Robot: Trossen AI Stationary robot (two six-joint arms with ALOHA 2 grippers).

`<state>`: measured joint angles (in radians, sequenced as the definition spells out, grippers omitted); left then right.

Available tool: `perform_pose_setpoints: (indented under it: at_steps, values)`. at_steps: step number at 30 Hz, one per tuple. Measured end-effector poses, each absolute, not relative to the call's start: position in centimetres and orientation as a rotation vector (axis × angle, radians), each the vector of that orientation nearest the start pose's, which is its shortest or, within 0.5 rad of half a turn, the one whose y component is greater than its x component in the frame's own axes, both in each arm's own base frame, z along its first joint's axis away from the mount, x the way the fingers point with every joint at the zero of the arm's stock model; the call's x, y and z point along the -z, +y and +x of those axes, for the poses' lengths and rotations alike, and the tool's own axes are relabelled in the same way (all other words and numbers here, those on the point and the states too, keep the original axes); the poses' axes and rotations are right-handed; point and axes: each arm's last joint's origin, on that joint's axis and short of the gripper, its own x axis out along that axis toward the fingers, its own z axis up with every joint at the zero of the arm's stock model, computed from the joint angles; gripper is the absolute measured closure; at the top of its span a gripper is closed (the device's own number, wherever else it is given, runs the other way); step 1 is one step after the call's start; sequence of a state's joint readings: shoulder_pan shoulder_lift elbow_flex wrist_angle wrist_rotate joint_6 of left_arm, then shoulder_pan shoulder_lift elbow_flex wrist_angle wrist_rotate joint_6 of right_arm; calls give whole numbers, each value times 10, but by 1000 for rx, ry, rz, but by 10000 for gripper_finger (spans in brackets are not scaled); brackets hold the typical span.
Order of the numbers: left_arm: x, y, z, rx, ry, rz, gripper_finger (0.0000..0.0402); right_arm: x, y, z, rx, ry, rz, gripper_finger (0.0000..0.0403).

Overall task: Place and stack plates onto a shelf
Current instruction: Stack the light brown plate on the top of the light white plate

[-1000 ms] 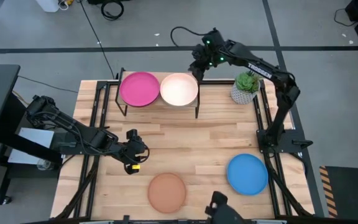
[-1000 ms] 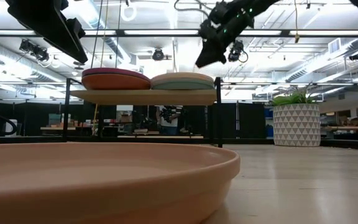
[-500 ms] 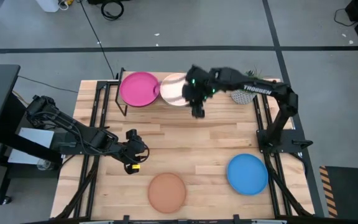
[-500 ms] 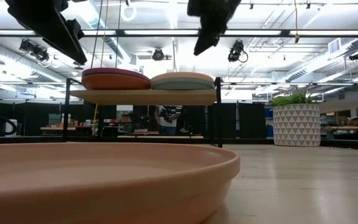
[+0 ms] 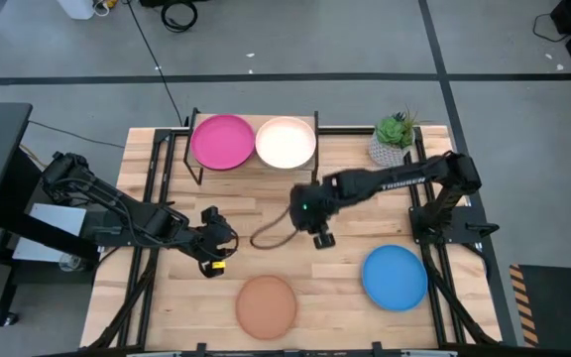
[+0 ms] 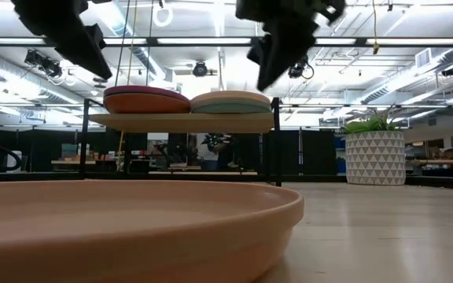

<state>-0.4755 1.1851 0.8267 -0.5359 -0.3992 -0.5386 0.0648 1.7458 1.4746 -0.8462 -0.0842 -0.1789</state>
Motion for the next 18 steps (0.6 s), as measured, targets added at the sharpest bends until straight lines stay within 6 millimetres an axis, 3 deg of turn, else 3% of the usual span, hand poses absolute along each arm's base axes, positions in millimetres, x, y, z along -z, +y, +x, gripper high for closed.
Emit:
perform_pose_setpoints:
  at_steps: [10,14,18]
  values:
    - [-211,-112,237,-139,876,-270,233,-209,52,333,-105,1290,-157,287]
    - [-194,-119,247,-145,922,-358,233,-203,57,324,-5,1347,-190,287]
    - [-181,-127,259,-115,929,-458,233,-209,61,314,122,1363,-276,287]
